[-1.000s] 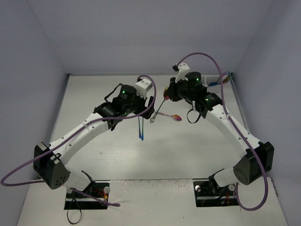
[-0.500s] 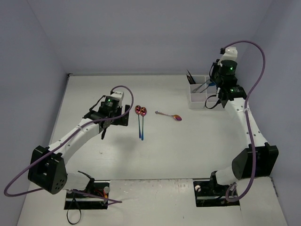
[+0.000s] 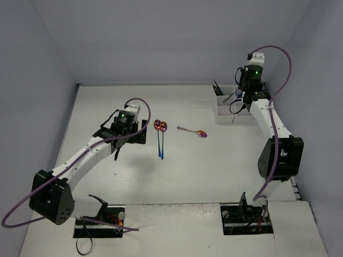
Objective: Sort the eating utensils into containers
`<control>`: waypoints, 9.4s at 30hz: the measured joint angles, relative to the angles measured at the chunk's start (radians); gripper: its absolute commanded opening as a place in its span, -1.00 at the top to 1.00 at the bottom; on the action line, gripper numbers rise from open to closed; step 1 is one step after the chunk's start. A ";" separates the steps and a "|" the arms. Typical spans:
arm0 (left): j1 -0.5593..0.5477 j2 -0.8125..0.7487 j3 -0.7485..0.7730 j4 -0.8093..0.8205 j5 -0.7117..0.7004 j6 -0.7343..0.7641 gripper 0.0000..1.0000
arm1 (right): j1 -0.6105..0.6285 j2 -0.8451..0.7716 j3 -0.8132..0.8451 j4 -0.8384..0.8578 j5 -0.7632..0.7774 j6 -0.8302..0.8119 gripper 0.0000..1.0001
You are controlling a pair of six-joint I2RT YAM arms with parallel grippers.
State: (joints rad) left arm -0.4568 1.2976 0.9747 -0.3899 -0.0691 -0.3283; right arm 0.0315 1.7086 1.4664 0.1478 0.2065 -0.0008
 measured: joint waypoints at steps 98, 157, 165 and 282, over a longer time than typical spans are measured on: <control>-0.120 0.450 0.246 -0.004 -0.129 -0.119 1.00 | 0.067 -0.703 -0.456 -0.304 -0.492 0.252 -0.84; -0.251 0.068 0.195 0.100 -0.057 0.059 -0.95 | 0.255 -0.314 -0.119 -0.238 -0.270 0.147 1.00; -0.245 0.068 0.085 0.038 -0.163 -0.028 -0.95 | 0.066 -0.278 -0.023 -0.201 -0.170 0.062 1.00; -0.276 0.151 0.299 0.257 0.309 0.135 1.00 | 0.406 -0.302 -0.135 -0.329 -0.607 0.288 -0.49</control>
State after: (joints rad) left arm -0.7326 1.4490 1.2737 -0.1333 0.2403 -0.1931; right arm 0.4378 1.4066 1.3314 -0.1812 -0.4010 0.2875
